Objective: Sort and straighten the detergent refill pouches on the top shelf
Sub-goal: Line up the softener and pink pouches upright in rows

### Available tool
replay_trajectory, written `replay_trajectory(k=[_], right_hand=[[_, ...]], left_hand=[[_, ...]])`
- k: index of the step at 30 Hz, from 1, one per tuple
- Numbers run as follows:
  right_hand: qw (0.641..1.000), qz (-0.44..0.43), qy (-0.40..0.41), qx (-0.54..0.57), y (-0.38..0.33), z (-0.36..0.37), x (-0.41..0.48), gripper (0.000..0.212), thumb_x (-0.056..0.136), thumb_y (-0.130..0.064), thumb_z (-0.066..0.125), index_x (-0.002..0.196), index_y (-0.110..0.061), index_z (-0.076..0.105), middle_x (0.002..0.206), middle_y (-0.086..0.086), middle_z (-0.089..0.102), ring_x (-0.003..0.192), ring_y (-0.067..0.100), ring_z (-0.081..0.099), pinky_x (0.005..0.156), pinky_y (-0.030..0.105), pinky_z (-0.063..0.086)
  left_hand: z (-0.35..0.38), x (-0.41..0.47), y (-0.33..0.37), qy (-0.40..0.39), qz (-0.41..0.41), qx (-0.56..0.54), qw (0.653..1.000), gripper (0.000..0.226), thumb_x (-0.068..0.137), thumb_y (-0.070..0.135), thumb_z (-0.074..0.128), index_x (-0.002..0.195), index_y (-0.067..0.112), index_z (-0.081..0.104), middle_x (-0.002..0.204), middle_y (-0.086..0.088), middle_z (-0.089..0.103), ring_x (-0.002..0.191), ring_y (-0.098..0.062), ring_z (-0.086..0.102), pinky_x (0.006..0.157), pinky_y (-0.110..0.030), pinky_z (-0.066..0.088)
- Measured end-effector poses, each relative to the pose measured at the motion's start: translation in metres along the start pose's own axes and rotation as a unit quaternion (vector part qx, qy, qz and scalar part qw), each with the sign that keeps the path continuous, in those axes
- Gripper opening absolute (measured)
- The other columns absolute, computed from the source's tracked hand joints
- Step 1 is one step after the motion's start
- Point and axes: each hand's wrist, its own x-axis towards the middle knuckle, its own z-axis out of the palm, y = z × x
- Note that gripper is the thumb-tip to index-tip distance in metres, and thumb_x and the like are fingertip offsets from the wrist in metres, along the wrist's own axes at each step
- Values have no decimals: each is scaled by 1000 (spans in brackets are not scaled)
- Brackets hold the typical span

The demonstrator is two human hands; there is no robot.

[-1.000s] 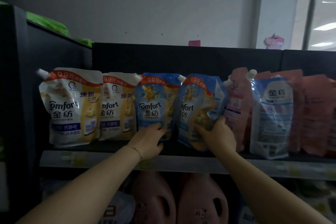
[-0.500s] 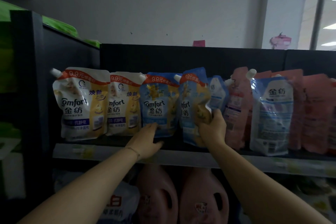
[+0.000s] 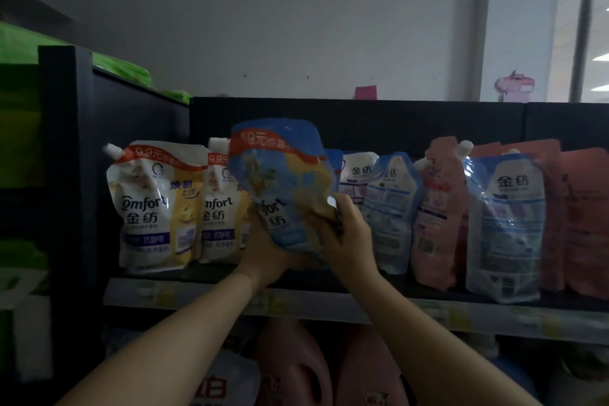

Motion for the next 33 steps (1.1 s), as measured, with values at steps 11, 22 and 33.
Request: replay_trajectory(k=[11,22,33], right_hand=[[938,273,-152,-150,33,30,-2,47,93,-52,51,126,-20,39,114,3,60,99,23,60,78,40,53],[933,309,-165,-76,35,18,-2,49,95,-47,51,135,-22,39,125,0,59,107,21,59,79,31,50],[902,283,79,-318,69,-38,-8,63,89,-12,55,140,1,20,144,23,21,129,42,34,98,45,43]], left_hand=[[-6,7,-31,25,1,-43,999,85,77,72,58,148,39,28,144,-8,48,122,-31,54,91,-53,50],[4,12,-45,67,66,278,956,130,49,89,48,128,47,-46,160,-3,-15,145,-32,15,103,-63,35],[5,37,-56,-8,288,519,805,74,86,79,8,150,45,-3,160,5,-15,146,-18,-13,106,-56,0]])
